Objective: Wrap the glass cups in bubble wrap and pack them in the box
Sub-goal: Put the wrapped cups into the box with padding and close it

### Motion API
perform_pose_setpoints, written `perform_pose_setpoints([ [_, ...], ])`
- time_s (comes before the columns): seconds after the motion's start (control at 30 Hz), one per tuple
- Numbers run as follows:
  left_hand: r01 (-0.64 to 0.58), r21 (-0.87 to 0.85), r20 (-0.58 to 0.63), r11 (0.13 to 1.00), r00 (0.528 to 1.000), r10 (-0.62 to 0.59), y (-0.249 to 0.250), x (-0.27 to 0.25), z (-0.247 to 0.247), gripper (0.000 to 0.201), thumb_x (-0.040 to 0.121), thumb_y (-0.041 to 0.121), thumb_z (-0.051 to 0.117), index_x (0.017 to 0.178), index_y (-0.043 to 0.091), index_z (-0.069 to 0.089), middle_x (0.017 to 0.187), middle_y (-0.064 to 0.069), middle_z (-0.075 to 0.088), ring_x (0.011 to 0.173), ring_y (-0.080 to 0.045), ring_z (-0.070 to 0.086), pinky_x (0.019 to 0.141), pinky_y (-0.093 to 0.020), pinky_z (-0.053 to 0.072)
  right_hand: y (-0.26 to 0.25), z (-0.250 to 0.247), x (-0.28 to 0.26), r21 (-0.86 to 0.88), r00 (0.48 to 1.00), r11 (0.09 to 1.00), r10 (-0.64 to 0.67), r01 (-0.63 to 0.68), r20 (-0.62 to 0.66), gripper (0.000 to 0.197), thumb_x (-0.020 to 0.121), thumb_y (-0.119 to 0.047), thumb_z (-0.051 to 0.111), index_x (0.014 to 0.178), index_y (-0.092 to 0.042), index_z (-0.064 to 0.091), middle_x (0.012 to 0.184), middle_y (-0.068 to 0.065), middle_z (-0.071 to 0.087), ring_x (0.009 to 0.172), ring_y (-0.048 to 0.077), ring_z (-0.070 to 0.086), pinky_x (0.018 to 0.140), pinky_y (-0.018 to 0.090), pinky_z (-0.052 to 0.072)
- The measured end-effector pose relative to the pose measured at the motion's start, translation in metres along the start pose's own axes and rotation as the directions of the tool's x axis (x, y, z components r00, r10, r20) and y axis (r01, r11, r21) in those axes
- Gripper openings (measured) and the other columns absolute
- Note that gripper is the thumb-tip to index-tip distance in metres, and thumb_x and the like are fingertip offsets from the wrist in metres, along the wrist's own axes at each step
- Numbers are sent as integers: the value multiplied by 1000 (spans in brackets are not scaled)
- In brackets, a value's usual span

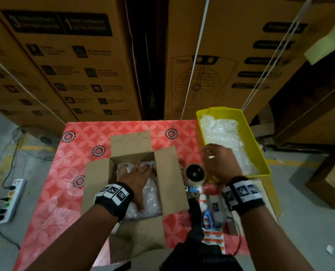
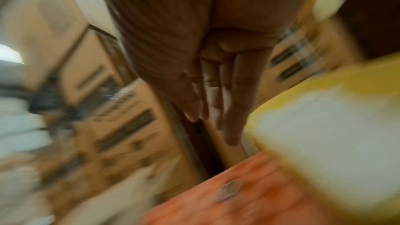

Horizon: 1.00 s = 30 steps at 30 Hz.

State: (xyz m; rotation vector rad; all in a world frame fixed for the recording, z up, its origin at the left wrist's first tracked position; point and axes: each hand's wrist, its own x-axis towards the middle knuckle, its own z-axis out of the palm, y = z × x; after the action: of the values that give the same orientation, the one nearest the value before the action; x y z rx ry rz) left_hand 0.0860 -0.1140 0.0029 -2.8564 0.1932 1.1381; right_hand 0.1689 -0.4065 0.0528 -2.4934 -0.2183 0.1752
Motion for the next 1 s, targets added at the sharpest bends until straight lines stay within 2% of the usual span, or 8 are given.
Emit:
perform_pose_setpoints([
  [0.13,7,-108,33,994,999,-3,8,-11,-17,152,62,42,101,170,28,-5,174,-8,-25,160,-33,-26,124,-71,-3,97,-27,53,-234,954,926,300,-296,-18,72,84,-28,86,146,-12,51,131,21,68,121,39,65,99,45,54],
  [0.3,79,-163,66,983,995,-69,28,-28,-47,92,89,1,62,167,31,23,177,-11,-6,164,-30,-5,129,-58,4,134,0,104,-436,992,896,119,-86,49,116,83,-35,87,167,-28,7,166,22,27,144,49,37,114,57,41],
  [0.4,107,-191,-9,976,994,-110,38,-34,-58,69,87,10,61,153,25,46,169,-5,25,157,-26,23,129,-54,10,137,12,117,-580,994,814,93,-38,65,81,86,-33,84,154,-42,39,171,19,7,151,48,19,116,57,41],
  [0.53,132,-202,-97,970,983,-154,47,-45,-66,68,86,15,61,151,28,48,163,-1,35,147,-26,41,124,-47,19,141,13,120,-563,998,827,-43,7,-51,16,83,-11,75,99,-14,72,157,22,45,141,46,36,105,53,49],
  [0.67,121,-224,-180,967,970,-163,52,-47,-70,61,87,18,61,147,28,56,167,-5,34,147,-28,42,122,-46,24,141,9,114,-348,993,935,36,-72,-109,56,82,-13,83,127,-8,50,120,27,59,113,46,60,85,47,55],
  [0.77,104,-227,-226,968,962,-157,57,-46,-73,61,90,21,61,151,28,52,174,-5,21,154,-27,36,124,-47,22,141,4,110,-484,999,874,33,-44,-32,93,80,-27,88,153,-20,32,107,20,63,112,41,58,80,46,56],
  [0.87,96,-222,-239,970,959,-150,63,-46,-75,62,97,26,61,157,28,45,177,-9,11,157,-31,30,125,-49,20,139,0,112,-641,997,764,-41,73,64,67,83,-40,83,143,-24,60,116,13,62,125,37,45,89,44,55],
  [1.0,95,-248,-260,964,952,-160,64,-47,-76,69,100,30,60,163,27,34,178,-9,7,157,-32,30,125,-51,21,140,-9,115,-315,996,949,-14,-14,-86,47,80,-32,87,113,-1,74,120,21,61,120,40,52,95,45,51],
])
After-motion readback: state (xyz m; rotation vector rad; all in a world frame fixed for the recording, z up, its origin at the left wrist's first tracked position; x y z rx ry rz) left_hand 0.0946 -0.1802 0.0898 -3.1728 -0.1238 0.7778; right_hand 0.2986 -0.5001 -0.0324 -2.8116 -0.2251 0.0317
